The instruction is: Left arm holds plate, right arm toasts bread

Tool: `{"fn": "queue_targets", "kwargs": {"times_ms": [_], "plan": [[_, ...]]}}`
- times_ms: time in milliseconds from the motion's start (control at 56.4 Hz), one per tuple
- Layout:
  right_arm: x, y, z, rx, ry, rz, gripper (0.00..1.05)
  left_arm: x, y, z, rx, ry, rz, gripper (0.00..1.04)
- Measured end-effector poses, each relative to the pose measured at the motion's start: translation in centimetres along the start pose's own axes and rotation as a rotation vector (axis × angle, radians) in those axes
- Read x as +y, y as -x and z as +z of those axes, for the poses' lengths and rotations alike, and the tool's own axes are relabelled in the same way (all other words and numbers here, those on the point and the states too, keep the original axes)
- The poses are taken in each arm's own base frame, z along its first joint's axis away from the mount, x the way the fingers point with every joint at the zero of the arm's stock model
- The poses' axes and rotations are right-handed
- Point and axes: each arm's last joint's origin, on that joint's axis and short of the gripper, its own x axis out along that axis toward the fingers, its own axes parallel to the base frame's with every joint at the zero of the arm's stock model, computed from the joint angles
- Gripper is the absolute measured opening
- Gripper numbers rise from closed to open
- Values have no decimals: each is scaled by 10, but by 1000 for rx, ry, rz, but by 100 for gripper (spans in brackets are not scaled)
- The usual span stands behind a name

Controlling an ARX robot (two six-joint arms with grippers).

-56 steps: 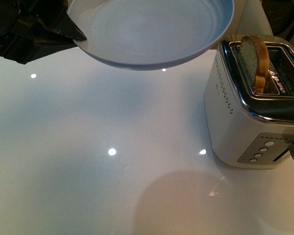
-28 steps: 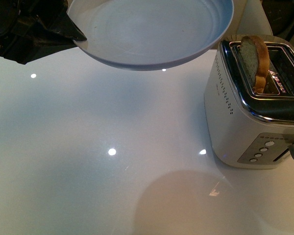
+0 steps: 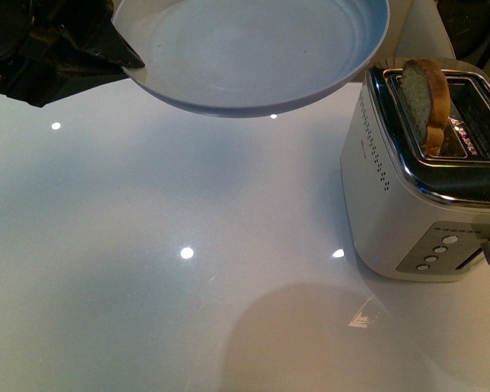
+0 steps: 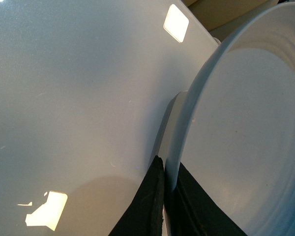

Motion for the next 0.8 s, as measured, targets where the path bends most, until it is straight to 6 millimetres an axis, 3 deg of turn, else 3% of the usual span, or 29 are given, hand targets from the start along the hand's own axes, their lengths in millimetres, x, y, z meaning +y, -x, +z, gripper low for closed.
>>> {"fn": "queue_targets", "kwargs": {"times_ms": [160,709,798], "plan": [[0,1,0,-8,1,0,3,0,0,0,1,-1,-1,3],[0,1,1,-8,1,0,91,0,0,0,0,-1,-2,3],[0,1,1,-8,1,0,97,0,0,0,0,-1,-2,3]]}}
